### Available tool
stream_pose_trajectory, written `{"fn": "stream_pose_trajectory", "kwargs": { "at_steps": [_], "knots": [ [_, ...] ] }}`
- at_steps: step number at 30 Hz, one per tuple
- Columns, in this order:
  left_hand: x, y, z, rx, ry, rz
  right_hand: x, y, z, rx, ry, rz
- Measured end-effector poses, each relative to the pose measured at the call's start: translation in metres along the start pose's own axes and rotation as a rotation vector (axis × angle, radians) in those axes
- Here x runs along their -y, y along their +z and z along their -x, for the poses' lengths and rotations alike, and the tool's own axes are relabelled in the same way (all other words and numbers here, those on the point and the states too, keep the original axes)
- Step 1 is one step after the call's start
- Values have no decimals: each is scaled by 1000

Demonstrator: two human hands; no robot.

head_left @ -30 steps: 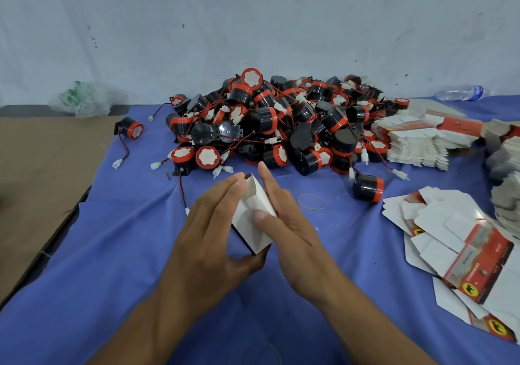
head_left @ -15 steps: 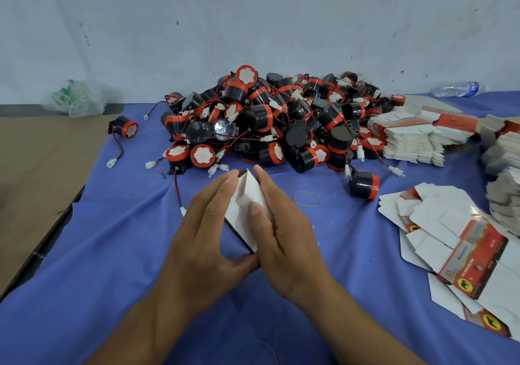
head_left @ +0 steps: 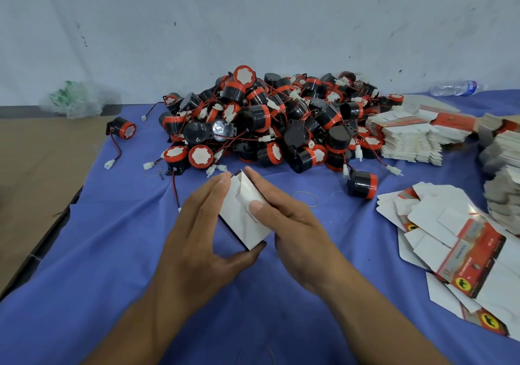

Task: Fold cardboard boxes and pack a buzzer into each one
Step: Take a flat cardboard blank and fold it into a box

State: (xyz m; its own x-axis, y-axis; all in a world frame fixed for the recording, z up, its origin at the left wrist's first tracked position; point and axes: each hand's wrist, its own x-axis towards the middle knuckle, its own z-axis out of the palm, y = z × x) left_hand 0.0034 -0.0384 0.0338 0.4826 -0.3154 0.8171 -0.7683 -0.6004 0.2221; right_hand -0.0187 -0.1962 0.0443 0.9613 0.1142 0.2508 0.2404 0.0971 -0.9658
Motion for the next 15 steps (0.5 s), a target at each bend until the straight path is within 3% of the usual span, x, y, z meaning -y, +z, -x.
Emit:
{"fn": "stream_pose_trajectory", "kwargs": {
  "at_steps": [2, 7, 10, 15],
  "knots": [
    [-2, 2, 0, 30, 21, 46, 0, -3, 0, -33, -16, 3],
    [6, 2, 0, 200, -109, 226, -2, -11, -1, -144, -106, 392],
    [20, -4, 4, 266, -329, 388, -1, -24, 1, -15, -104, 558],
    [39, -11, 8, 556, -429, 642, -3, -33, 3, 203, -69, 795]
  ]
}}
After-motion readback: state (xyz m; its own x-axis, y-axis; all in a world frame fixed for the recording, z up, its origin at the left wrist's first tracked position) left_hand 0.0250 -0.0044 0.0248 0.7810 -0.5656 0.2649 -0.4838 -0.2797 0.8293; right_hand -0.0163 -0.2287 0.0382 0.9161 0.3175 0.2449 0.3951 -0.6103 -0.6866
